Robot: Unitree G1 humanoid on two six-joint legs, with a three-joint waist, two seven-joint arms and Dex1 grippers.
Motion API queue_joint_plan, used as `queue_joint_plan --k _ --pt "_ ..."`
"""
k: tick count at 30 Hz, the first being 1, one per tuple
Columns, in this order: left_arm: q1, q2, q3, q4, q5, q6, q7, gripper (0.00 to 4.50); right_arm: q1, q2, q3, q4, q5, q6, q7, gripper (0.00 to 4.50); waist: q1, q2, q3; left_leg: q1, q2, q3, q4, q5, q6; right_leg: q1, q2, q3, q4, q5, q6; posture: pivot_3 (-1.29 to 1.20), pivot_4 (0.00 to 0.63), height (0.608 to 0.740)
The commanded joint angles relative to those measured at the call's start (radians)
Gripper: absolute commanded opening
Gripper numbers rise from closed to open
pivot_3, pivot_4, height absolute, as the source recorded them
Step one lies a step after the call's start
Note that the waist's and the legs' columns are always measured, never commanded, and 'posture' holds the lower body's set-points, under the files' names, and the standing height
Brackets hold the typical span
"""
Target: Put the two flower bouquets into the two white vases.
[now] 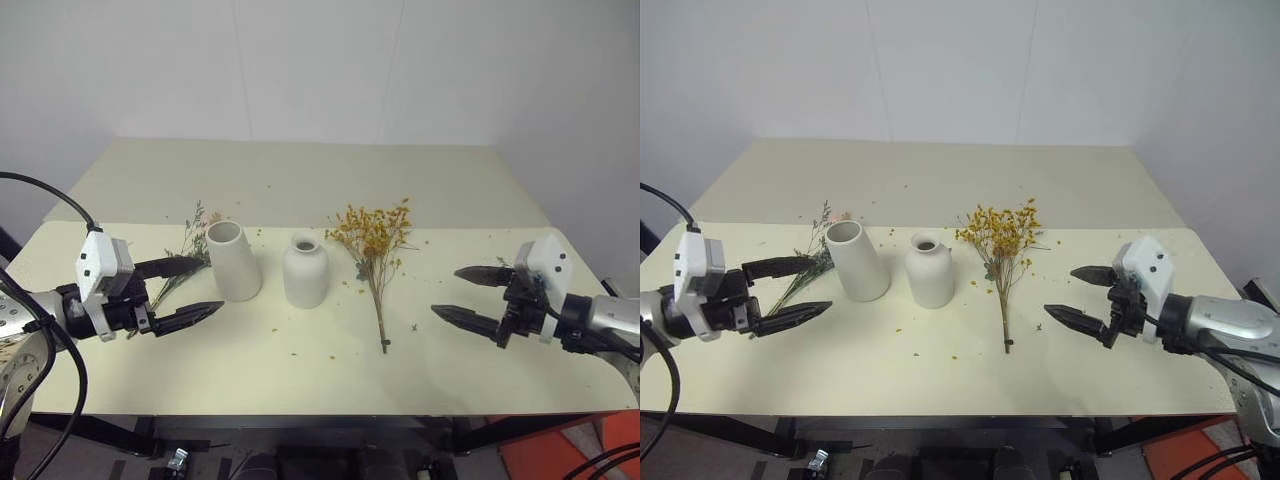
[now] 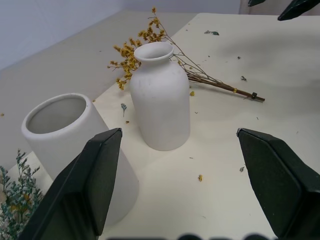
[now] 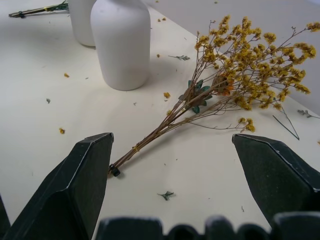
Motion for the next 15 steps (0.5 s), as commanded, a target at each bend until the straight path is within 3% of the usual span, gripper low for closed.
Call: queue_joint_plan --k 1,6,15 --pt "-0.051 0.017 -0.02 0.006 0.0 -0.011 -0.011 4.01 -0.068 0.003 0.044 0.001 0.015 0.05 -0.03 4.5 0.0 0.0 0.0 0.0 0.0 0.0 0.0 0.0 0.0 0.0 0.0 0.0 0.0 0.0 0.0 0.0 0.15 0.74" --pt "-0.14 0.011 -0.078 0.043 0.015 -0.027 -0.024 4.01 -0.226 0.052 0.148 0.027 0.008 0.212 -0.158 4.5 -0.003 0.0 0.0 -0.001 0.0 0.0 0.0 0.0 0.0 0.0 0.0 0.0 0.0 0.0 0.0 0.0 0.15 0.74" --pt "-0.396 -0.031 -0.239 0.088 0.043 0.016 0.013 4.01 -0.596 0.253 0.246 0.218 0.03 0.753 -0.405 4.5 -0.002 0.0 0.0 -0.003 -0.001 -0.001 0.002 0.0 0.0 -0.001 0.0 0.0 0.001 0.004 -0.005 0.0 0.15 0.74"
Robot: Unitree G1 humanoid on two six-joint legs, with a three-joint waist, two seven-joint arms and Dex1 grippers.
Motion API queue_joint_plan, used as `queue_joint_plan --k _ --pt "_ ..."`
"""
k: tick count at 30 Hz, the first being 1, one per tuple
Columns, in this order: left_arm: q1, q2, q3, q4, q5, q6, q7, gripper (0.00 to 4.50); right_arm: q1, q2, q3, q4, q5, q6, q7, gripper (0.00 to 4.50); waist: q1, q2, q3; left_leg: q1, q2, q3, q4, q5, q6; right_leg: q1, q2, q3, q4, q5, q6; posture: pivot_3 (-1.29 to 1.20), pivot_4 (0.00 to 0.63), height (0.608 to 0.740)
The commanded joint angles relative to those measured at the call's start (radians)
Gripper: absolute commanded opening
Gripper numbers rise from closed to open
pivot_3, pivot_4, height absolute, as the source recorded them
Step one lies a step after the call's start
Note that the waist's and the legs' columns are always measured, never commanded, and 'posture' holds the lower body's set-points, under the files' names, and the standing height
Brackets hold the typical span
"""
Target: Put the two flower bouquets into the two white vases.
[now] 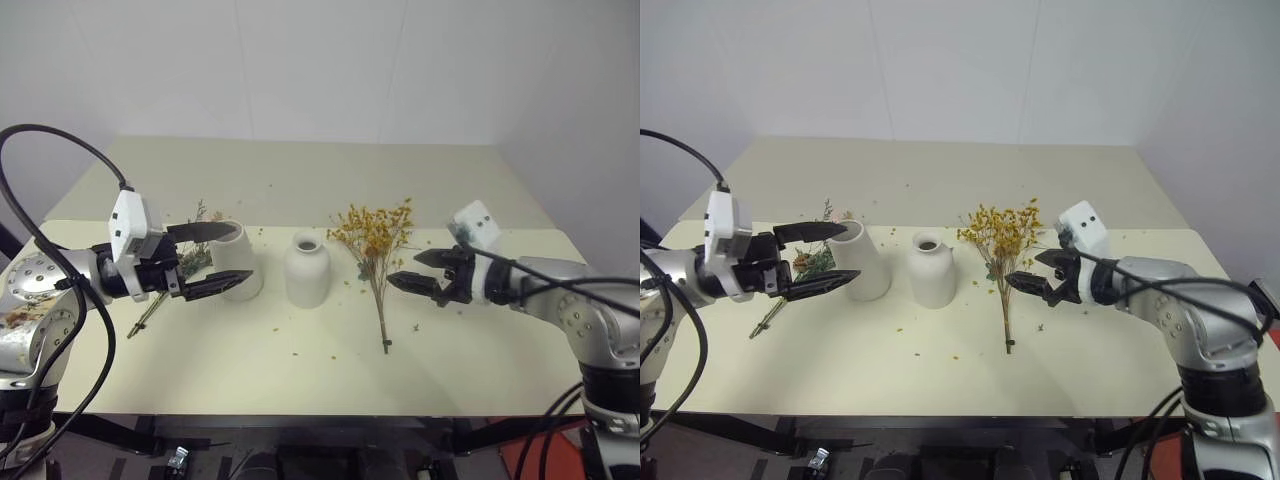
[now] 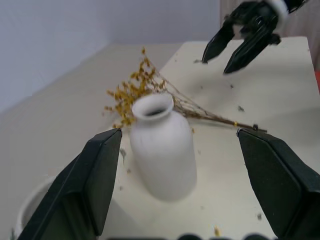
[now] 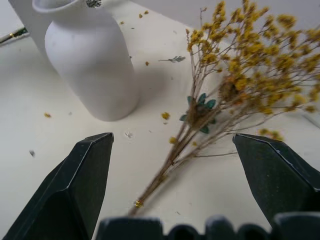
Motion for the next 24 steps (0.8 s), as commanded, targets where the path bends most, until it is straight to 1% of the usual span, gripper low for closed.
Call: queue_joint_plan --k 1,2,8,10,14,21,23,24 --pt "-0.101 -0.001 -0.057 0.01 0.005 0.013 -0.027 4.01 -0.107 0.065 0.02 0.089 -0.025 0.191 -0.092 4.5 0.0 0.0 0.0 0.0 0.0 0.0 0.0 0.0 0.0 0.0 0.0 0.0 0.0 0.0 0.0 0.0 0.15 0.74" --pt "-0.119 -0.002 -0.065 0.017 0.001 0.016 -0.041 4.01 -0.121 0.082 0.019 0.106 -0.033 0.209 -0.105 4.5 0.0 0.0 0.0 0.0 0.0 0.0 0.001 0.0 0.0 0.0 0.0 0.0 0.0 0.0 0.0 0.0 0.15 0.74" --pt "-0.215 0.022 -0.155 0.087 0.04 0.014 -0.156 4.01 -0.2 0.094 0.178 0.214 -0.091 0.288 -0.109 4.5 -0.002 0.0 0.0 -0.004 -0.001 0.0 0.002 -0.001 0.001 -0.002 -0.001 0.0 0.0 0.001 0.0 0.0 0.15 0.74" --pt "-0.23 0.022 -0.176 0.105 0.06 0.001 -0.181 4.01 -0.204 0.104 0.213 0.246 -0.121 0.265 -0.116 4.5 -0.006 0.0 0.0 -0.004 -0.001 0.0 0.002 -0.001 0.001 -0.002 0.0 0.0 0.0 0.001 0.0 0.0 0.15 0.74" --pt "-0.249 0.005 -0.205 0.138 0.101 -0.031 -0.211 4.01 -0.226 0.162 0.267 0.351 -0.195 0.197 -0.14 4.5 -0.012 0.0 0.0 -0.004 0.0 0.0 0.002 -0.001 0.001 -0.002 0.0 0.0 0.0 0.0 0.001 0.0 0.15 0.74" --pt "-0.258 -0.022 -0.212 0.157 0.124 -0.049 -0.227 4.01 -0.288 0.254 0.297 0.536 -0.294 0.089 -0.142 4.5 -0.028 0.0 0.0 -0.004 0.0 -0.001 0.002 -0.001 0.001 -0.002 0.0 0.0 0.0 0.001 0.001 0.0 0.15 0.74" --pt "-0.261 -0.027 -0.212 0.162 0.132 -0.051 -0.231 4.01 -0.302 0.276 0.325 0.573 -0.322 0.066 -0.135 4.5 -0.031 0.0 0.0 -0.003 0.0 -0.001 0.002 -0.001 0.001 -0.002 0.0 0.0 0.001 0.001 0.001 0.0 0.15 0.74" --pt "-0.262 -0.029 -0.212 0.163 0.134 -0.052 -0.233 4.04 -0.302 0.284 0.336 0.58 -0.336 0.052 -0.135 4.32 -0.031 0.0 0.0 -0.003 0.0 -0.001 0.003 -0.001 0.001 -0.002 0.0 0.0 0.001 0.001 0.001 0.0 0.15 0.74"
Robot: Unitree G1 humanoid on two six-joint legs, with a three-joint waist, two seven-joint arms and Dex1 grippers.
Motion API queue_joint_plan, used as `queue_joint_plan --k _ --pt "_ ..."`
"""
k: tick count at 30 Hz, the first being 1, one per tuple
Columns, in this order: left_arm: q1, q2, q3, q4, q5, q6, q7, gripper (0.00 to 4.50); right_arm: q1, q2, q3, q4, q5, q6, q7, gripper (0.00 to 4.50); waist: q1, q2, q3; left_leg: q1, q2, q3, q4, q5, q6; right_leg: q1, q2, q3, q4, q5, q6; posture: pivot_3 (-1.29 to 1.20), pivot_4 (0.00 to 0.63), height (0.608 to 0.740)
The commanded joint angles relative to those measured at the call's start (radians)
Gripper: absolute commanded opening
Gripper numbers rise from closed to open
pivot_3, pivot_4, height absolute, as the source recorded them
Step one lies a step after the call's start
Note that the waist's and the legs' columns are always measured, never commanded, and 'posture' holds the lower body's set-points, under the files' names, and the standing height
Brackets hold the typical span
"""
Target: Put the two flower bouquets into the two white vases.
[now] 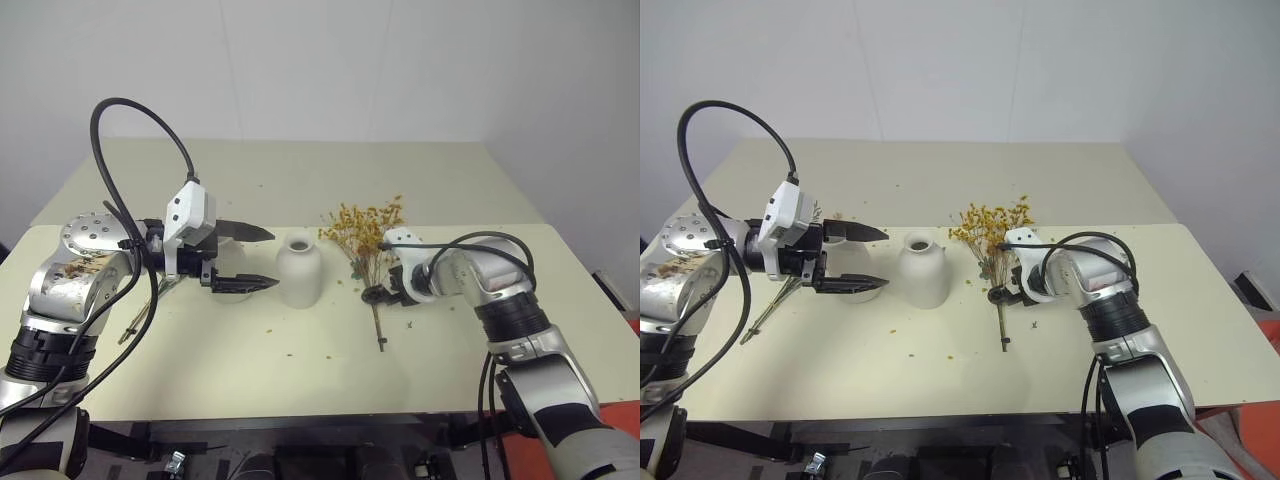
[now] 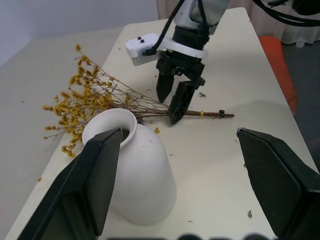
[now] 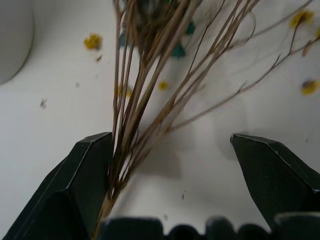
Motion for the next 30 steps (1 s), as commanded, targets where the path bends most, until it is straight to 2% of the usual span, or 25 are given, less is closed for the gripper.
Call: queue_joint_plan --k 1,2,7,10,13,15,18,20,22,24,30 --pt "-0.025 -0.001 0.009 -0.009 0.007 -0.021 -0.007 4.05 -0.01 0.026 0.034 0.035 -0.047 -0.048 0.003 4.12 0.0 0.0 0.0 0.0 0.0 0.0 0.0 0.0 0.0 0.0 0.0 0.0 0.0 0.0 0.0 0.0 0.15 0.74" --pt "-0.022 -0.001 0.012 -0.011 0.009 -0.02 -0.006 4.05 -0.009 0.033 0.032 0.033 -0.052 -0.052 0.006 3.92 0.0 0.0 0.0 0.0 0.0 0.0 0.0 0.0 0.0 0.0 0.0 0.0 0.0 0.0 0.0 0.0 0.15 0.74" --pt "-0.005 0.004 0.022 -0.021 0.01 -0.016 0.002 4.05 -0.012 0.052 -0.003 0.007 -0.076 -0.034 0.0 2.22 0.0 0.0 0.0 0.0 0.0 0.0 0.0 0.0 0.0 0.0 0.0 0.0 0.0 0.0 0.0 0.0 0.15 0.74" --pt "0.003 0.003 0.028 -0.028 0.009 -0.012 0.012 4.05 -0.023 0.062 -0.081 0.0 -0.075 0.011 -0.025 1.16 0.0 0.0 0.0 0.0 0.0 0.0 0.0 0.0 0.0 0.0 0.0 0.0 0.0 0.0 0.0 0.0 0.15 0.74" --pt "0.014 0.005 0.034 -0.034 0.008 -0.011 0.019 4.05 -0.045 0.072 -0.223 -0.008 -0.066 0.055 -0.061 1.16 0.003 0.0 0.0 -0.001 0.0 0.0 0.0 0.0 0.0 -0.001 0.0 0.0 0.0 0.0 -0.001 0.0 0.15 0.74" --pt "0.02 0.008 0.037 -0.036 0.009 -0.009 0.024 4.05 -0.059 0.098 -0.371 -0.035 -0.064 0.065 -0.116 1.16 0.006 0.0 0.0 -0.002 0.0 0.0 0.0 0.0 0.0 -0.001 0.0 0.0 0.0 0.0 -0.001 0.0 0.15 0.74" --pt "0.028 0.015 0.047 -0.037 0.008 -0.01 0.025 4.05 -0.059 0.135 -0.542 -0.146 -0.043 0.033 -0.169 1.16 0.007 0.0 0.0 -0.003 0.0 -0.001 0.0 0.0 0.0 -0.002 0.0 -0.001 0.0 0.001 -0.001 0.0 0.15 0.74" --pt "0.026 0.025 0.053 -0.025 0.012 -0.015 0.025 4.05 -0.055 0.193 -0.636 -0.267 -0.016 -0.058 -0.209 1.16 0.005 0.0 0.0 -0.004 0.0 -0.001 0.0 0.0 0.0 -0.002 0.0 -0.001 0.0 0.001 -0.001 0.0 0.15 0.74" --pt "0.023 0.031 0.055 -0.015 0.017 -0.021 0.022 4.05 -0.046 0.234 -0.665 -0.344 -0.007 -0.134 -0.237 1.16 0.0 0.0 0.0 -0.004 0.0 -0.001 0.0 0.0 0.0 -0.003 0.0 -0.001 0.0 0.001 -0.001 0.0 0.15 0.74" --pt "0.017 0.031 0.053 -0.009 0.02 -0.024 0.021 4.05 -0.024 0.247 -0.641 -0.384 0.01 -0.184 -0.212 1.16 0.0 0.001 0.0 -0.004 0.001 -0.001 0.0 0.0 0.0 -0.003 0.0 -0.001 0.001 0.001 0.0 0.0 0.15 0.74" --pt "0.018 0.031 0.056 -0.01 0.02 -0.024 0.02 4.05 0.005 0.276 -0.651 -0.419 0.112 -0.239 -0.158 1.16 0.002 0.001 0.0 -0.003 0.0 -0.001 0.0 0.0 0.0 -0.003 0.0 -0.001 0.001 0.001 -0.001 0.0 0.15 0.74"
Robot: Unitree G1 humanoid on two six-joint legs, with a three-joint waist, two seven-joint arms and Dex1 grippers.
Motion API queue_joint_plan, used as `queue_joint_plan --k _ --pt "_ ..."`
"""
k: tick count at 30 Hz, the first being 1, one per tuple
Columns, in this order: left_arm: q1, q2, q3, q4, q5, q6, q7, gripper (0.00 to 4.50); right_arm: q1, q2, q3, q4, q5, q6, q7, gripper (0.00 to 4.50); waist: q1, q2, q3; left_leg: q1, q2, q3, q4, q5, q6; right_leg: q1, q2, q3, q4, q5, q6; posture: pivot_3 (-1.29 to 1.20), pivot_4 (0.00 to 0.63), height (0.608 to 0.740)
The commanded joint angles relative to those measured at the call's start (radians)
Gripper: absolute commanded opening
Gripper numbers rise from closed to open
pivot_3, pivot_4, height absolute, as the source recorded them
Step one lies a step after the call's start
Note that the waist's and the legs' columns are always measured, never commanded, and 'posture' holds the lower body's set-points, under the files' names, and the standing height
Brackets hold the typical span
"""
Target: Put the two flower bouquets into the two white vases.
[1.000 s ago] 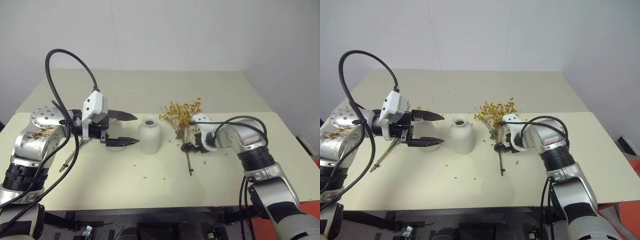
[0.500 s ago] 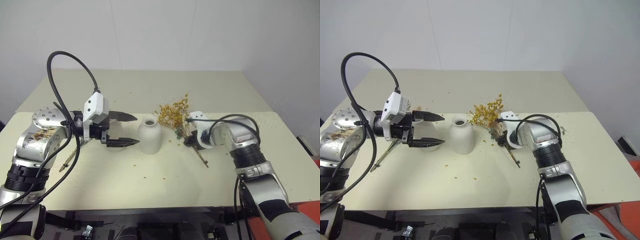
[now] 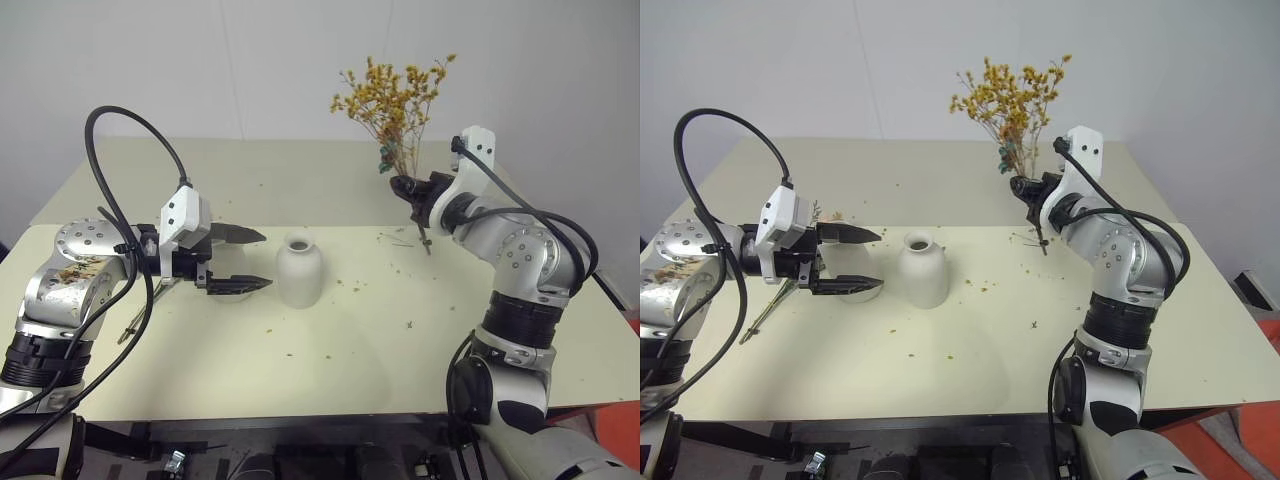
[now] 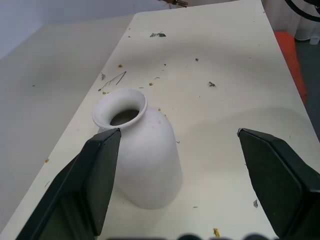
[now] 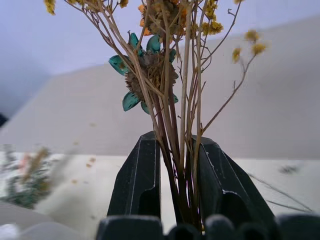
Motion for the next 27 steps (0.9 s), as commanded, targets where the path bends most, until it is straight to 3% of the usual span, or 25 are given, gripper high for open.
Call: queue_joint_plan --k 1,3,8,17,27 --pt "-0.016 0.019 0.036 -0.014 0.001 -0.021 -0.002 4.05 0.01 0.02 -0.011 -0.067 0.067 -0.122 0.04 1.16 0.0 0.0 0.0 0.0 0.0 0.0 0.0 0.0 0.0 0.0 0.0 0.0 0.0 0.0 0.0 0.0 0.15 0.74" --pt "-0.012 0.024 0.04 -0.014 0.001 -0.02 -0.001 4.05 0.006 0.038 -0.008 -0.066 0.097 -0.179 0.061 1.16 -0.001 0.0 0.0 0.0 0.0 0.0 0.0 0.0 0.0 0.0 0.0 0.0 0.0 0.0 0.0 0.0 0.15 0.74" --pt "-0.006 0.03 0.047 -0.021 -0.004 -0.016 0.006 4.05 -0.011 0.058 0.077 -0.038 0.113 -0.276 0.097 0.03 -0.001 0.001 0.0 0.0 0.0 0.0 0.0 0.0 0.0 0.0 0.0 0.0 0.0 0.0 0.0 0.0 0.15 0.74" --pt "0.024 0.048 0.074 -0.044 -0.012 0.0 0.024 4.05 -0.061 0.128 0.129 0.041 0.152 -0.428 0.103 0.03 0.0 0.001 0.0 0.0 0.0 0.0 0.0 0.0 0.0 0.0 0.0 0.0 0.0 0.0 0.0 0.0 0.15 0.74" --pt "0.044 0.056 0.086 -0.064 -0.018 0.018 0.048 4.05 -0.085 0.321 0.286 0.198 -0.028 -0.836 0.008 0.03 -0.002 0.001 0.001 -0.001 0.001 0.0 0.0 0.0 0.0 -0.001 0.0 0.0 0.0 0.0 0.0 0.0 0.15 0.74"
